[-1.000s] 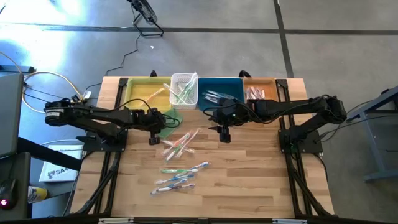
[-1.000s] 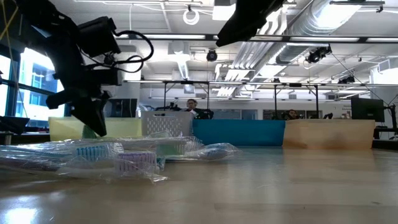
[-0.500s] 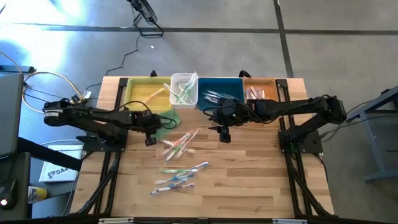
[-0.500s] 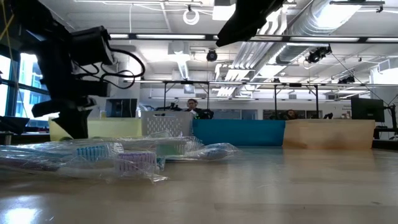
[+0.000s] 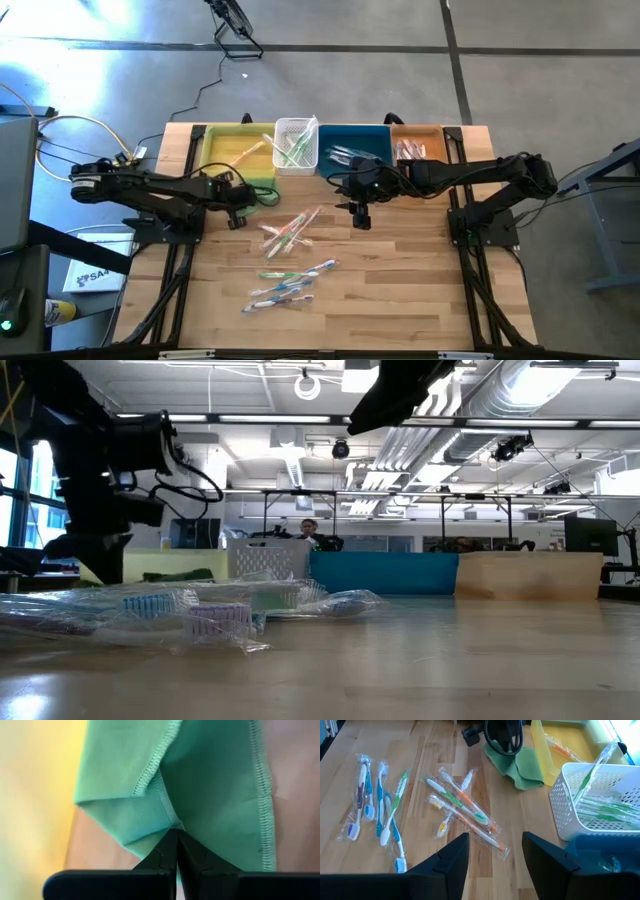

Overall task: Pick & Place Toothbrushes
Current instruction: Put the orange toothbrush into the yellow bin

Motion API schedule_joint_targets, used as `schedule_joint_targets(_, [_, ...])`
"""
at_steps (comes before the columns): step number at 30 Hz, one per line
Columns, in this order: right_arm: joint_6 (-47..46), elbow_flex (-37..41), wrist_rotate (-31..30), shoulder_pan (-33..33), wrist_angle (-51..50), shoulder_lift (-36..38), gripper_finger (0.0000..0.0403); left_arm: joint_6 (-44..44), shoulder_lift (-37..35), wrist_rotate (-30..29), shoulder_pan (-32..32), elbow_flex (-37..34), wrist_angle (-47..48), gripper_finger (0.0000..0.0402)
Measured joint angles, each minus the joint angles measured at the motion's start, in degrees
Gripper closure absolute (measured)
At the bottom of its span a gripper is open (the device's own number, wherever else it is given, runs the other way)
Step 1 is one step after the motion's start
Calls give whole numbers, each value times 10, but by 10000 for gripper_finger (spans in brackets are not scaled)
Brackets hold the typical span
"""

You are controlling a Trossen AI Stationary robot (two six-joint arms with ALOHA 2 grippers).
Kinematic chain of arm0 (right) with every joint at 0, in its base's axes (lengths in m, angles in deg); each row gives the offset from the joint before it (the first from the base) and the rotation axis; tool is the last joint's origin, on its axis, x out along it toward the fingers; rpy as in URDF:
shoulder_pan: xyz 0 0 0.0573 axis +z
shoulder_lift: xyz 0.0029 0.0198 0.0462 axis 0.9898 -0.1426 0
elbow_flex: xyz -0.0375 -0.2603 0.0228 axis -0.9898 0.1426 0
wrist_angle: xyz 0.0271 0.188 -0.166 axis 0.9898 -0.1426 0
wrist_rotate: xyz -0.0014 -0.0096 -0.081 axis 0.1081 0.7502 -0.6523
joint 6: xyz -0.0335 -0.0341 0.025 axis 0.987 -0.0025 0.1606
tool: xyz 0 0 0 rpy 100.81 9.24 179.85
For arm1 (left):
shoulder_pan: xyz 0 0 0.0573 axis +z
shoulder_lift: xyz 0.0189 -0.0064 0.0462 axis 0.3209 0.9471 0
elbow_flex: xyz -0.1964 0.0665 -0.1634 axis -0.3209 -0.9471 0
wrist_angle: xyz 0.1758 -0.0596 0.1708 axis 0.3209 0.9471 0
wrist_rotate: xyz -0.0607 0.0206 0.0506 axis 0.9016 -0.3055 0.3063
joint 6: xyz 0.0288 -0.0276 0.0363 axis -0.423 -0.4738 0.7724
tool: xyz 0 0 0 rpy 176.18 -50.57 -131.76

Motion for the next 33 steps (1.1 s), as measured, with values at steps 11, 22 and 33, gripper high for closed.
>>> schedule_joint_targets(11, [0, 0, 0, 0, 0, 0, 227, 154, -47, 6, 0, 130, 42, 401])
schedule_joint_targets(22, [0, 0, 0, 0, 0, 0, 227, 145, -26, 156, -7, 128, -13, 401])
schedule_joint_targets(33, [0, 0, 0, 0, -10, 0, 227, 231, -31, 276, -52, 124, -36, 401])
